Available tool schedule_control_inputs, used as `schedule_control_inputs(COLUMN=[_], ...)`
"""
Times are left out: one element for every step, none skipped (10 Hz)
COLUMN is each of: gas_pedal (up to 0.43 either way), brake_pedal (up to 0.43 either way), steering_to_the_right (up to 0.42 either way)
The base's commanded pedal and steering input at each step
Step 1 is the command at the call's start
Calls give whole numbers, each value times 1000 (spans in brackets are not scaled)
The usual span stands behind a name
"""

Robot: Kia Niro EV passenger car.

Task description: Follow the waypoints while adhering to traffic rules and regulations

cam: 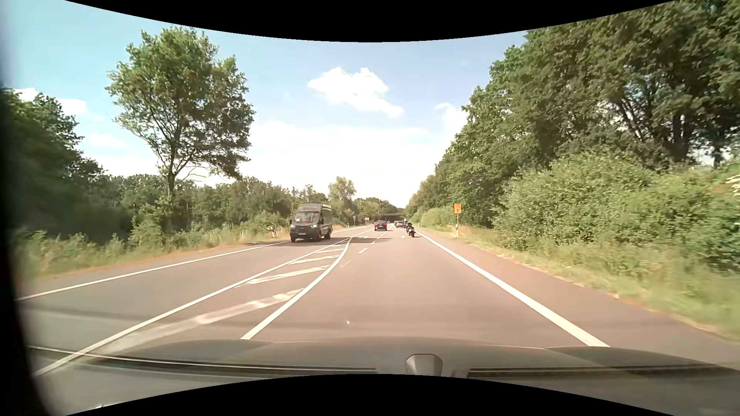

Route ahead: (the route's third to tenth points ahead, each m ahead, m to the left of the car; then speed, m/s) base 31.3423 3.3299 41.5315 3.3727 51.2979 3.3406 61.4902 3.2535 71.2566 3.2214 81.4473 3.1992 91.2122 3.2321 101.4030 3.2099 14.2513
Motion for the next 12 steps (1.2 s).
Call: schedule_control_inputs(gas_pedal=[157, 169, 177, 209, 220, 228, 240, 240, 248, 260, 260, 260], brake_pedal=[6, 6, 6, 6, 6, 6, 6, 6, 6, 6, 6, 6], steering_to_the_right=[-10, -11, -12, -15, -15, -15, -15, -15, -15, -15, -14, -12])
